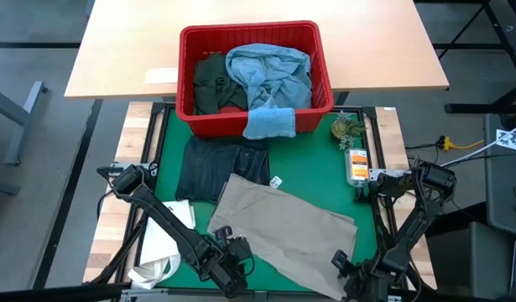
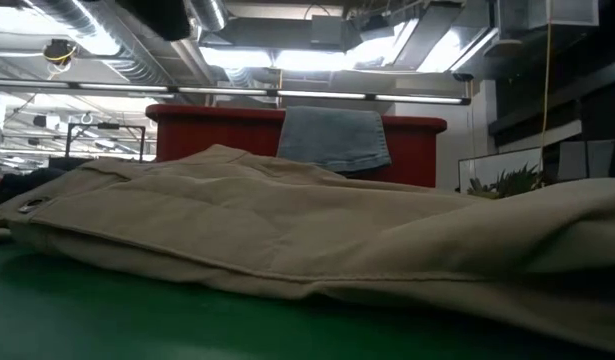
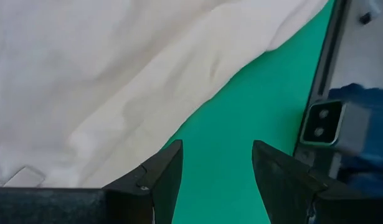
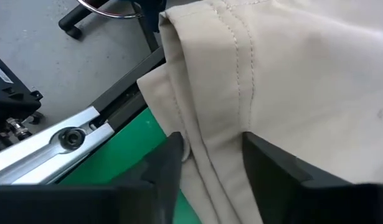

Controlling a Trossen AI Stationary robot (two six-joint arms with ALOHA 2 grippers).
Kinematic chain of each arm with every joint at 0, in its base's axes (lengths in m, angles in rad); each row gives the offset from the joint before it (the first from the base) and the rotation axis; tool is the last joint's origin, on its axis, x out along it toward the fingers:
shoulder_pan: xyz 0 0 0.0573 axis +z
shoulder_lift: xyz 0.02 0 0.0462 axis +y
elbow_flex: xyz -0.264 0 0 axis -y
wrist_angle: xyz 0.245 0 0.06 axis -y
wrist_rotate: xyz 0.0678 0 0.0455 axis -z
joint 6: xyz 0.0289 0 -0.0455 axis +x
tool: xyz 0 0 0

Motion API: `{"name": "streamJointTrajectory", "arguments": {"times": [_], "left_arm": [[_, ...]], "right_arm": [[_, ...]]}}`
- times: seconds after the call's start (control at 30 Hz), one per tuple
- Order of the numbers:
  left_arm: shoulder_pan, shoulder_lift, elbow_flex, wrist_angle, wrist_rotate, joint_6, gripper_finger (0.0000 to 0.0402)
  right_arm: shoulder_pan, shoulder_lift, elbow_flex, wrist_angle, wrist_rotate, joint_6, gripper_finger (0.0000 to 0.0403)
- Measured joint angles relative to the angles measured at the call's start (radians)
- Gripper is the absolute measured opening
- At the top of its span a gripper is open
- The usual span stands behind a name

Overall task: Fold Laundry from Bin
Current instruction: Fold the brown shorts

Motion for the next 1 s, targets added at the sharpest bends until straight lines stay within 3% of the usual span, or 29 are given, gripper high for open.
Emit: {"name": "streamJointTrajectory", "arguments": {"times": [0.17,0.33,0.63,0.83,1.0], "left_arm": [[0.011,0.000,0.000,0.055,0.000,0.021,0.0186],[0.019,0.000,0.000,0.179,-0.021,0.148,0.0180],[0.020,0.000,0.000,0.521,-0.152,0.423,0.0157],[0.023,0.005,0.000,0.569,-0.156,0.484,0.0147],[0.031,0.030,0.001,0.576,-0.153,0.492,0.0146]], "right_arm": [[-0.008,0.003,0.000,0.027,0.021,-0.004,0.0076],[-0.033,0.006,0.033,0.025,0.011,-0.022,0.0011],[-0.124,0.008,0.145,-0.100,-0.010,-0.058,0.0032],[-0.213,0.008,0.253,-0.201,-0.003,-0.168,0.0010],[-0.284,0.008,0.325,-0.231,-0.002,-0.239,0.0015]]}}
